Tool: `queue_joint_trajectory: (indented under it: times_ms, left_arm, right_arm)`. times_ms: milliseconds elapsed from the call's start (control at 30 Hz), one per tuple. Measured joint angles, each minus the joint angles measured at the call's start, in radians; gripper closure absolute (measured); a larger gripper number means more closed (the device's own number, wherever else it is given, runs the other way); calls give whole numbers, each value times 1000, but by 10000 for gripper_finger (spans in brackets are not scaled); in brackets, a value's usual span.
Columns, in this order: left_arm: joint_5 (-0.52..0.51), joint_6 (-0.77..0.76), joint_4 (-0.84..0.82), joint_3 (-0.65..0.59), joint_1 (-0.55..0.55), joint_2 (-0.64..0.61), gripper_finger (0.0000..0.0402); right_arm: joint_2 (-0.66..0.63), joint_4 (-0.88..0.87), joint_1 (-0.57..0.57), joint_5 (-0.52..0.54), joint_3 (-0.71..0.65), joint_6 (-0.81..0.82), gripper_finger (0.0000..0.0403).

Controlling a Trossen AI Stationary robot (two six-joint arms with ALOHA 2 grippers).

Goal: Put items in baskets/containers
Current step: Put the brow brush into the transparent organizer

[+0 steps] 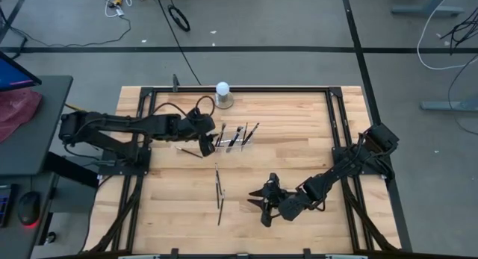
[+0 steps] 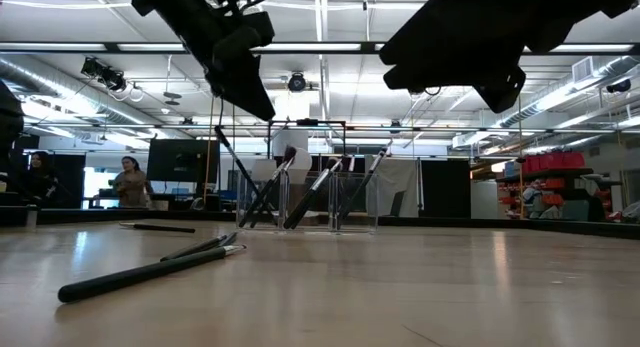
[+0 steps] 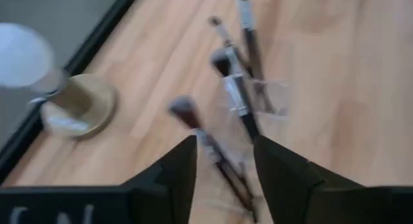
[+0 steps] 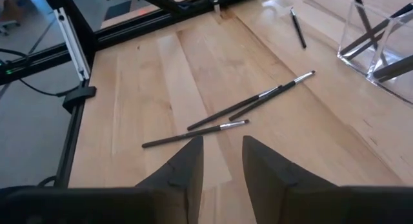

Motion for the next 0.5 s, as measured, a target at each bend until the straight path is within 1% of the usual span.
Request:
queue_joint_trajectory:
  times_ms: [100,200,300,367,433,500]
  left_arm:
    - [-14,1,10,0,4,-23,224]
    - [15,0,-19,0,-22,-72,219]
    - [55,-9,-93,1,-88,-129,223]
    - [97,-42,-175,1,-144,-160,230]
    - [143,-98,-250,1,-197,-172,239]
    - [158,-146,-313,-3,-241,-167,255]
  right_arm:
    - [0,0,0,2,0,0,296]
    - [0,1,0,2,0,0,296]
    - [0,3,0,2,0,0,296]
    - [0,7,0,3,0,0,296]
    - [0,8,0,4,0,0,296]
    - [0,8,0,21,0,-1,296]
